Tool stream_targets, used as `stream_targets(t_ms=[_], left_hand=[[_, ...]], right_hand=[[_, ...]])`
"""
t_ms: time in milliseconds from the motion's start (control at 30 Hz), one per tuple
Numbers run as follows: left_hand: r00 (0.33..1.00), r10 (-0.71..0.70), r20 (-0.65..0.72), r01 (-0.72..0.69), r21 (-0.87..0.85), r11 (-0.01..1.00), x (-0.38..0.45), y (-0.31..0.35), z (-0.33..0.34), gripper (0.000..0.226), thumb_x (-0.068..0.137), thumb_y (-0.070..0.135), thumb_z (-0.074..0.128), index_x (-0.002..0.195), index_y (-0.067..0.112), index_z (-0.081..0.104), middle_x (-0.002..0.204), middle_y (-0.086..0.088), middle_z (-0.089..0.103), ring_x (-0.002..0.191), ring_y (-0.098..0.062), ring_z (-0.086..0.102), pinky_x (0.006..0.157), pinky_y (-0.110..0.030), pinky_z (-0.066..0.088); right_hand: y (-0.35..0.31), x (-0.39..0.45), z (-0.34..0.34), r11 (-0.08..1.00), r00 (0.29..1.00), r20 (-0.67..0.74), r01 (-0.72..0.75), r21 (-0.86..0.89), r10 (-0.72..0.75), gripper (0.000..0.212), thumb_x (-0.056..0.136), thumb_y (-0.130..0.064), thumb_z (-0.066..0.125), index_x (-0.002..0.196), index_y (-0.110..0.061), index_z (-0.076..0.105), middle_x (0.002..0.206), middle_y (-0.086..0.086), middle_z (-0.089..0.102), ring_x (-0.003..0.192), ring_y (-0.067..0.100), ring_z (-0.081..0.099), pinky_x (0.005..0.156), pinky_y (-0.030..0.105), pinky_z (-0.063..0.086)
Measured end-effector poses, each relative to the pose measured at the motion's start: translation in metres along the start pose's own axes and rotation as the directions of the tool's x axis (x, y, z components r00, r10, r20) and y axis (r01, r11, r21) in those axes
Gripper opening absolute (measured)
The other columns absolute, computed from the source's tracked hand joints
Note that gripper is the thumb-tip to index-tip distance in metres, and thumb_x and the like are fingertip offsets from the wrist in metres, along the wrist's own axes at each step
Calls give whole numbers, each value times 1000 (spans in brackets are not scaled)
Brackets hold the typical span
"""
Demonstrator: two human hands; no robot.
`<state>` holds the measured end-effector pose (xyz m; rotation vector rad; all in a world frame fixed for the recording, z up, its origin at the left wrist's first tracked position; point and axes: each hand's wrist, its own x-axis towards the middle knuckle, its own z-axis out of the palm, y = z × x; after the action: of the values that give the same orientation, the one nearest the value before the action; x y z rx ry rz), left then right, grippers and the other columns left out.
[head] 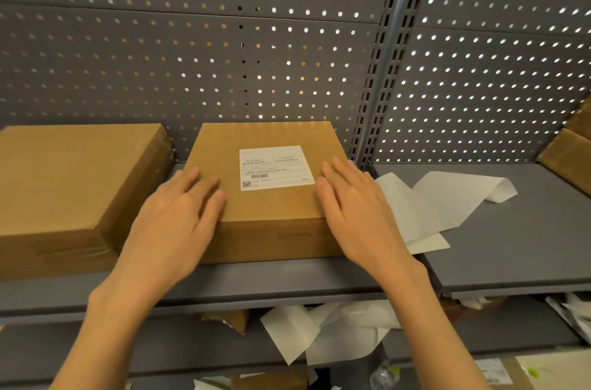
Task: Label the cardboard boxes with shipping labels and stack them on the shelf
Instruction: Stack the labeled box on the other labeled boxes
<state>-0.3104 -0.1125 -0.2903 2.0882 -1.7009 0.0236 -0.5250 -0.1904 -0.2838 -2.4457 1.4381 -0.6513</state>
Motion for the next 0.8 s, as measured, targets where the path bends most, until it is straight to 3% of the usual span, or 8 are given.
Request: stream_targets(t_ms=[67,133,200,300,400,467,633,800], left_hand=[[992,-119,-28,113,-173,978,3,-8,0,59,95,50,37,142,16,39,150,-6,34,139,-22,28,112,-39,23],[971,-238,-1,221,-370,902,6,-11,2,57,93,42,46,144,18,33,150,-3,34,136,-22,33,108,-38,26],[945,-319,69,301,-563,770,8,-13,5,60,92,38,52,146,22,30,148,-1,36,128,-16,37,103,-34,31],[895,-404,191,394,-763,512,11,-15,11,68,87,38,59,147,23,28,146,1,38,121,-13,39,94,-27,30],[849,-447,283,461,-810,362,12,-17,15,63,85,38,60,142,23,38,134,1,49,109,-15,47,90,-29,33],[841,-436,321,478,-819,319,13,-16,15,52,86,36,60,134,23,46,122,3,55,97,-10,51,82,-29,36],[848,-418,326,459,-846,272,12,-19,18,53,81,37,63,130,22,51,119,1,61,102,-13,56,76,-26,41],[864,-425,269,405,-874,268,11,-19,22,58,80,38,65,134,22,48,122,3,58,103,-12,54,75,-24,39]], right_hand=[[4,3,1,983,996,-43,-65,173,73,51,101,-39,31,147,-17,31,156,-2,23,143,11,17,112,22,11],[8,5,3,928,985,-49,-141,344,168,54,98,-39,41,147,-19,31,155,-4,25,142,10,21,114,26,17],[11,6,4,863,968,-46,-199,464,248,55,96,-36,48,146,-20,33,153,-5,30,137,9,30,112,29,27],[13,7,6,766,949,13,-262,587,315,59,93,-33,54,147,-21,30,144,-7,39,115,2,40,93,20,34],[16,8,10,680,926,44,-307,666,375,76,90,-33,59,151,-23,14,150,-3,34,127,9,41,97,24,37],[17,9,12,620,904,67,-343,706,423,80,89,-33,61,151,-24,12,150,-2,34,129,13,41,98,26,38],[18,8,15,484,880,143,-378,790,454,67,88,-33,63,146,-25,32,126,-10,50,91,-3,49,66,11,37],[18,8,18,461,884,129,-353,814,448,69,85,-33,67,145,-26,35,131,-8,51,105,5,52,71,11,40]])
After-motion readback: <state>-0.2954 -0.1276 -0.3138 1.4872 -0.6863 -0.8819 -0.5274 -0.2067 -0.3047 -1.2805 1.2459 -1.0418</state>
